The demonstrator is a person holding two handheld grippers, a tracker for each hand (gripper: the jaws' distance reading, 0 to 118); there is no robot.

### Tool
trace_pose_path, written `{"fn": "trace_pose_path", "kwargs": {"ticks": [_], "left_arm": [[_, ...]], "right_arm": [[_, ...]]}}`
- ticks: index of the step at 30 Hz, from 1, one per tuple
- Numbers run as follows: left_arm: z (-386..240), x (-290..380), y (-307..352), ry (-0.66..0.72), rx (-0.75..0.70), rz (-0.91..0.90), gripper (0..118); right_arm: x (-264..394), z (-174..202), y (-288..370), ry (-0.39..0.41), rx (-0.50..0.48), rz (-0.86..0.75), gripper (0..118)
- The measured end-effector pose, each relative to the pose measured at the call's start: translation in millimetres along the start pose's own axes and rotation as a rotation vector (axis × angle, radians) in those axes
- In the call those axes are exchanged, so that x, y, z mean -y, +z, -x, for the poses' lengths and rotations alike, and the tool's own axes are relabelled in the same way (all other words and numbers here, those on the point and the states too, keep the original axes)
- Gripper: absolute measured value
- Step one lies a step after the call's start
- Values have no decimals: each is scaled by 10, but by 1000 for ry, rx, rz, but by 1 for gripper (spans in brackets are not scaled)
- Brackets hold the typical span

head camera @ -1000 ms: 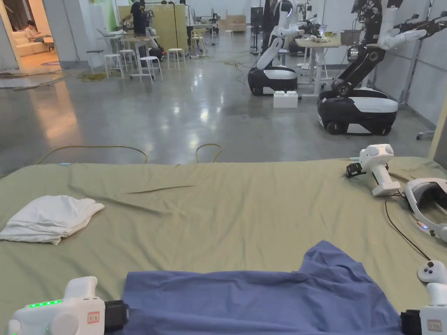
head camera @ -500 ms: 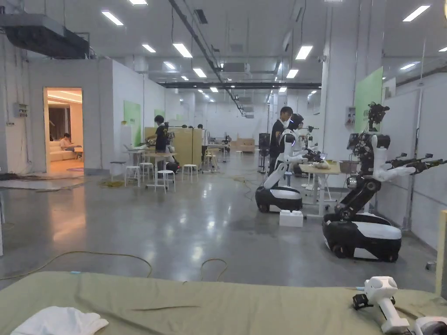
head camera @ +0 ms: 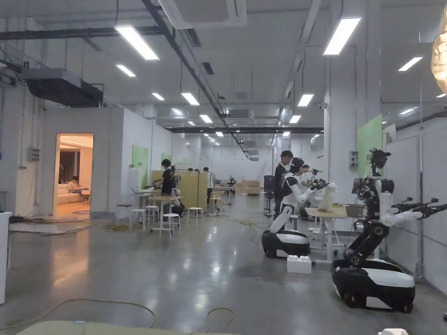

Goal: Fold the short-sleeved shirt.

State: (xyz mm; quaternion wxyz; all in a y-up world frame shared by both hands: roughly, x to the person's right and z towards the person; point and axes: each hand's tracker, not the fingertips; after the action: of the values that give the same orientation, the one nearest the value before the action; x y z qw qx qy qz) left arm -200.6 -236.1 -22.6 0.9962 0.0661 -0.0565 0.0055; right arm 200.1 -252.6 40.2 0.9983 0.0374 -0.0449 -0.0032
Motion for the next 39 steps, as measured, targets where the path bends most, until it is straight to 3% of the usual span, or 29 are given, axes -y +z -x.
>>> {"fn": "trace_pose_path", "kwargs": {"ticks": [10, 14, 15, 17, 18, 23, 25, 27, 28, 30, 31, 33, 38, 39], "left_arm": [[-42, -12, -169, -39, 35, 44, 0], [59, 253, -522, 19, 87, 217, 0], [121, 425, -659, 38, 99, 252, 10], [283, 915, -1013, 80, 137, 390, 53], [364, 1215, -1232, 115, 145, 514, 66], [715, 2624, -2111, 248, 59, 875, 66], [806, 3036, -2350, 445, 56, 932, 66], [835, 3388, -2553, 507, -12, 1033, 65], [816, 3493, -2611, 457, -63, 1067, 64], [758, 3640, -2697, 430, -7, 1087, 62], [703, 3684, -2729, 402, -15, 1113, 54], [611, 3699, -2738, 273, -28, 1111, 11], [359, 3772, -2813, 125, -14, 1156, 8], [347, 3804, -2833, 98, -15, 1172, 8]], "right_arm": [[45, 54, -182, 7, 4, 31, 0], [195, 37, -288, 5, -10, 100, 0], [255, 28, -321, -5, -11, 112, 0], [394, -18, -389, -37, -24, 179, 0], [464, -33, -433, -51, -23, 205, 0], [752, -163, -558, -67, -27, 293, 0], [845, -211, -587, -55, -10, 339, 0], [920, -265, -638, -53, 5, 376, 0], [955, -284, -644, -51, 14, 398, 0], [1012, -324, -643, -37, 36, 417, 0], [1046, -353, -648, -34, 45, 432, 0], [1135, -394, -657, -37, 61, 469, 0], [1414, -517, -832, -41, 86, 576, 3], [1503, -585, -922, -58, 95, 604, 28]]}}
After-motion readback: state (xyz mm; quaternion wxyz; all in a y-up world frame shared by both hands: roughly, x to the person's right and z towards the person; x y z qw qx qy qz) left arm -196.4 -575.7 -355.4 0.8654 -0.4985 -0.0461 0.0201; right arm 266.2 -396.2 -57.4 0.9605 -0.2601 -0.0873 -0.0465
